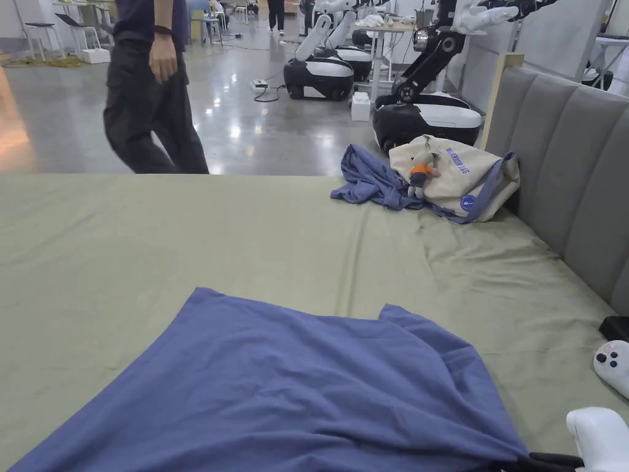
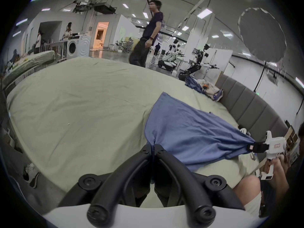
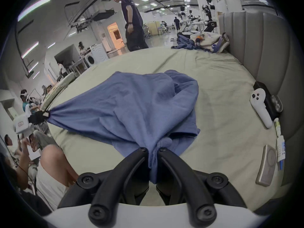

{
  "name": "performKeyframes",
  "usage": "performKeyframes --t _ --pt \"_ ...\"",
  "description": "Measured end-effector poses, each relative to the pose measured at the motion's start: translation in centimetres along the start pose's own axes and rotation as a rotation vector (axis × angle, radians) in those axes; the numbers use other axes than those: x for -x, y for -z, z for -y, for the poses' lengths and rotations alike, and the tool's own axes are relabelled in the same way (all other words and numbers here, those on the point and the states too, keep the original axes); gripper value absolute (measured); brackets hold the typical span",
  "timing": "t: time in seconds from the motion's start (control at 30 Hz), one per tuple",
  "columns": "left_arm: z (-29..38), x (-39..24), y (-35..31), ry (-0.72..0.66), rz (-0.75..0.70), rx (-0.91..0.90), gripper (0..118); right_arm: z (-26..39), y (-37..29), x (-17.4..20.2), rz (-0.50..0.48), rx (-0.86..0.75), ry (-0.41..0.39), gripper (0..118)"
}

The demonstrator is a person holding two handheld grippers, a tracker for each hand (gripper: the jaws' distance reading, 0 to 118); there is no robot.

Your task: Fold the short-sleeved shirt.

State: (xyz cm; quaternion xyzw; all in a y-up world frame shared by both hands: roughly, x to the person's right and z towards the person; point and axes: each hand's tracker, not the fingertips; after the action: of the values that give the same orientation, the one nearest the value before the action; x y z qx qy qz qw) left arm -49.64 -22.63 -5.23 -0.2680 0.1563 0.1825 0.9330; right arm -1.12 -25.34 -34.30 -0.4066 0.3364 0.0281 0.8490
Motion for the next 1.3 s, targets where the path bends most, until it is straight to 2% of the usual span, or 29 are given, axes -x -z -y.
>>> performKeyframes --t 0.07,0.1,0.13,0.17,0.2,0.23,0.27,0.3,0.43,0.47,0.53,0.6,0.63,0.67,0.7,0.77,0.8,0.97,1.1,1.13,1.2,1.23,1.3 --pt "0.6 0.0 0.3 0.019 -0.004 0.01 2 0.6 0.6 0.0 0.05 0.002 -0.041 7" --pt "1.1 -0.3 0.5 0.061 -0.022 -0.005 6 1.1 0.6 0.2 0.073 -0.027 -0.056 11" --pt "1.4 -0.6 0.7 0.11 -0.047 -0.037 17 1.3 0.7 0.1 0.092 -0.048 -0.069 24" --pt "1.6 -0.9 0.8 0.134 -0.093 -0.052 36 1.5 0.5 0.2 0.11 -0.057 -0.07 49" --pt "1.5 -0.5 0.9 0.148 -0.124 -0.083 58 1.6 0.2 0.3 0.116 -0.069 -0.068 67" --pt "1.5 -0.5 0.6 0.177 -0.145 -0.124 87 1.8 -0.4 0.5 0.118 -0.098 -0.073 83" --pt "1.1 -0.6 0.5 0.187 -0.171 -0.147 95 1.8 -1.1 0.5 0.121 -0.139 -0.072 99" --pt "0.6 -0.7 0.1 0.195 -0.189 -0.192 95 1.4 -2.2 0.8 0.138 -0.184 -0.075 102" --pt "-3.3 -2.0 -1.0 0.281 -0.176 -0.376 95 -1.1 -7.7 3.5 0.17 -0.51 -0.102 102" --pt "-3.9 -2.5 -1.6 0.285 -0.149 -0.43 95 -1.1 -8.7 4.7 0.192 -0.589 -0.098 102" --pt "-4.7 -3.8 -2.7 0.225 -0.048 -0.422 95 -0.6 -10.9 7.7 0.225 -0.637 -0.092 102" --pt "-3.9 -4.8 -3.8 0.207 0.034 -0.389 91 1.5 -11.6 9.9 0.313 -0.683 -0.092 97" --pt "-3.2 -5.2 -4.3 0.199 0.036 -0.384 78 2.8 -11.7 11.1 0.341 -0.728 -0.105 78" --pt "-2.1 -5.6 -4.7 0.208 0.014 -0.394 35 3.9 -11.6 11.9 0.348 -0.75 -0.117 26" --pt "-1.2 -6.0 -4.9 0.211 0.0 -0.398 0 5.0 -11.5 12.4 0.371 -0.747 -0.127 3" --pt "-0.1 -6.1 -5.7 0.216 -0.017 -0.409 0 6.0 -10.8 12.5 0.254 -0.724 -0.121 3" --pt "0.1 -6.1 -5.7 0.217 0.012 -0.383 0 6.1 -10.5 12.7 0.245 -0.71 -0.125 3" --pt "0.4 -5.8 -5.0 0.264 -0.03 -0.382 0 5.4 -9.3 12.6 0.277 -0.694 -0.127 3" --pt "-3.1 -5.7 -1.1 0.254 0.085 -0.354 0 4.7 -8.6 11.9 0.249 -0.664 -0.104 3" --pt "-4.6 -5.8 0.6 0.272 0.13 -0.336 8 4.7 -8.5 11.8 0.239 -0.659 -0.099 3" --pt "-8.6 -5.8 5.5 0.315 0.174 -0.316 100 4.5 -8.3 11.6 0.228 -0.649 -0.099 3" --pt "-10.8 -6.1 8.6 0.342 0.141 -0.259 116 4.5 -8.3 11.6 0.224 -0.642 -0.102 3" --pt "-14.5 -6.4 14.8 0.381 0.152 -0.219 116 4.3 -8.4 11.6 0.222 -0.63 -0.104 3"
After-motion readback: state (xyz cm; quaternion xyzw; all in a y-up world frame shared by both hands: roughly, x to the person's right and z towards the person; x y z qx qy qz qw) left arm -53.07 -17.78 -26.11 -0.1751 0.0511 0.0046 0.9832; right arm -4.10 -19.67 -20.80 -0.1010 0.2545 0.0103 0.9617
